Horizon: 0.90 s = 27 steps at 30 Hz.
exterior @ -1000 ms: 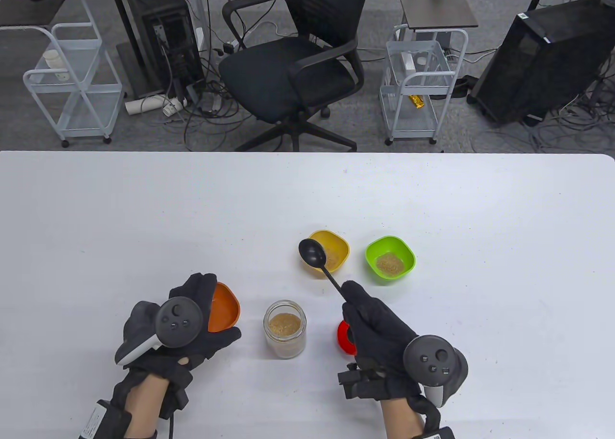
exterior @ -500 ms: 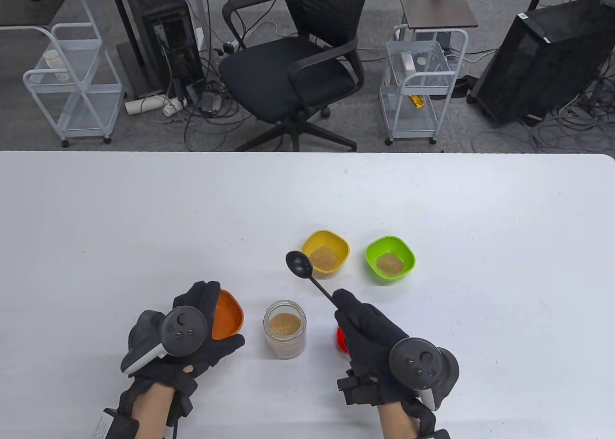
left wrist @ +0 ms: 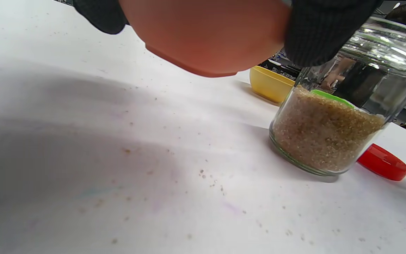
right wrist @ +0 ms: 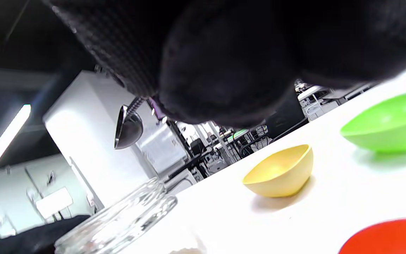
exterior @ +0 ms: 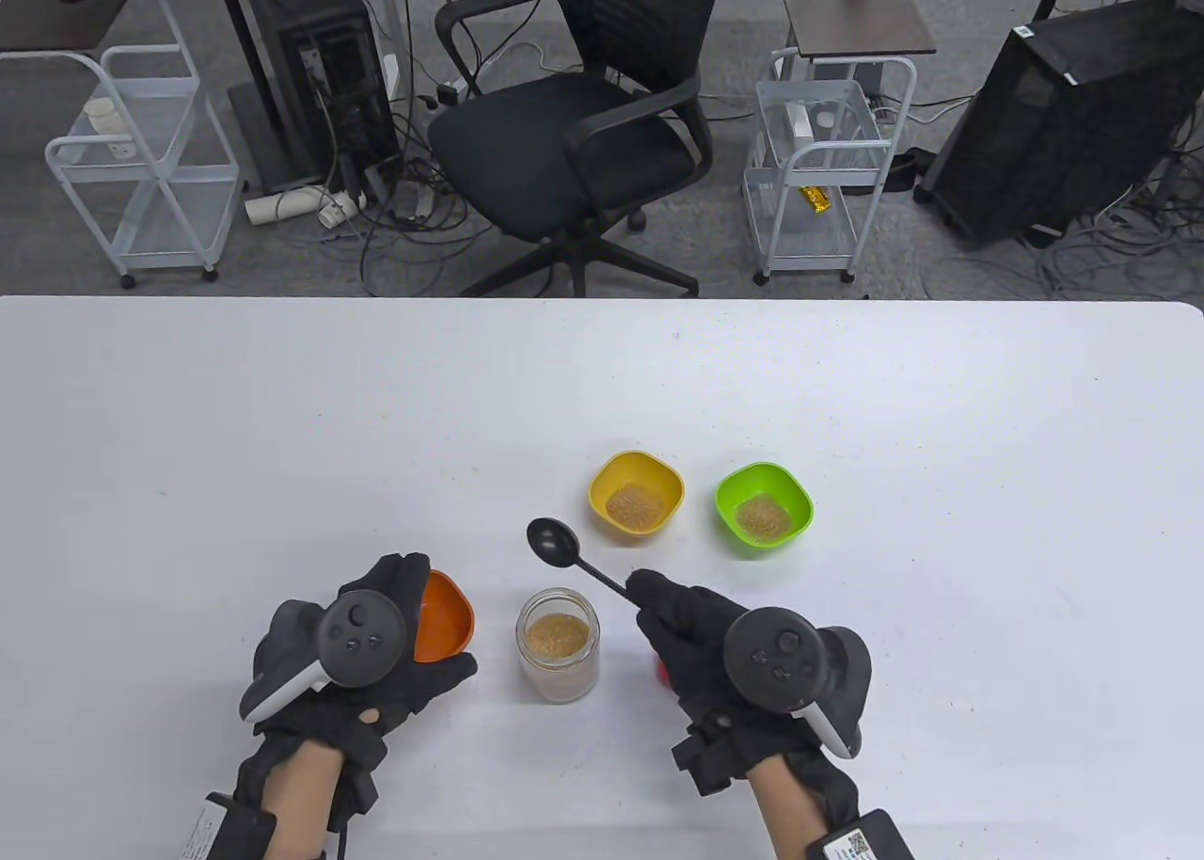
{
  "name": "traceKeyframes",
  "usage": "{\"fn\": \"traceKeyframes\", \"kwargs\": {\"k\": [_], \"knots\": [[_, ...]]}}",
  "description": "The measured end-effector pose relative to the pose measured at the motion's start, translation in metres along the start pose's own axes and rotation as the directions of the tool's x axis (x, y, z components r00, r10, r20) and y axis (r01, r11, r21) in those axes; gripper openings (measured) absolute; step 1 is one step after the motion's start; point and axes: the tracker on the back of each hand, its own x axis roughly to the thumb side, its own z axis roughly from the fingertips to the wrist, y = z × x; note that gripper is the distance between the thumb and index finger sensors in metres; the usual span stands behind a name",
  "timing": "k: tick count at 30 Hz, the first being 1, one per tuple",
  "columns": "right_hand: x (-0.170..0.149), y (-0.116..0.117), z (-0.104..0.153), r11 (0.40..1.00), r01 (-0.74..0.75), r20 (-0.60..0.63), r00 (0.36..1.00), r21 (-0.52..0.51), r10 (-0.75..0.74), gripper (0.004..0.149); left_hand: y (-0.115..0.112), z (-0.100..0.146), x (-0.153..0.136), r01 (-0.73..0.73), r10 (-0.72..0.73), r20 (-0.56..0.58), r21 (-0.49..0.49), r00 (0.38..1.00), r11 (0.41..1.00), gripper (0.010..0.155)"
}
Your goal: Scoop brown sugar granules from jar into dishes
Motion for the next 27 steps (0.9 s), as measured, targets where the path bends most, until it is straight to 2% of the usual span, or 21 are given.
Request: {"fn": "traceKeyframes", "kwargs": {"k": [5, 9, 13, 15, 20, 24, 27], "knots": [[0.022, -0.027, -0.011, 0.975, -0.211, 0.084, 0.975, 0.070, 0.205, 0.037, -0.001, -0.001, -0.003, -0.012, 0.012, -0.016, 0.002, 1.000, 1.000, 0.109], [0.037, -0.042, -0.016, 0.950, -0.291, 0.130, 0.952, 0.115, 0.276, 0.037, -0.002, -0.001, -0.004, -0.012, 0.012, -0.025, -0.006, 1.000, 1.000, 0.110], [0.051, -0.050, -0.021, 0.892, -0.416, 0.183, 0.904, 0.176, 0.386, 0.037, -0.002, -0.002, -0.003, -0.011, 0.011, -0.022, -0.010, 1.000, 1.000, 0.110], [0.054, -0.049, -0.024, 0.863, -0.444, 0.197, 0.893, 0.240, 0.405, 0.037, -0.003, -0.002, -0.003, -0.018, 0.018, -0.021, -0.012, 1.000, 1.000, 0.110], [0.065, -0.038, -0.032, 0.817, -0.493, 0.238, 0.868, 0.300, 0.437, 0.037, -0.002, -0.002, -0.002, -0.013, 0.013, -0.022, -0.021, 1.000, 1.000, 0.110], [0.081, -0.017, -0.039, 0.738, -0.572, 0.297, 0.819, 0.359, 0.491, 0.037, -0.002, -0.003, -0.001, -0.004, 0.004, -0.021, -0.014, 1.000, 1.000, 0.111], [0.093, 0.001, -0.043, 0.650, -0.662, 0.343, 0.749, 0.373, 0.566, 0.037, -0.002, -0.003, -0.001, 0.003, -0.003, -0.021, -0.016, 1.000, 1.000, 0.111]]}}
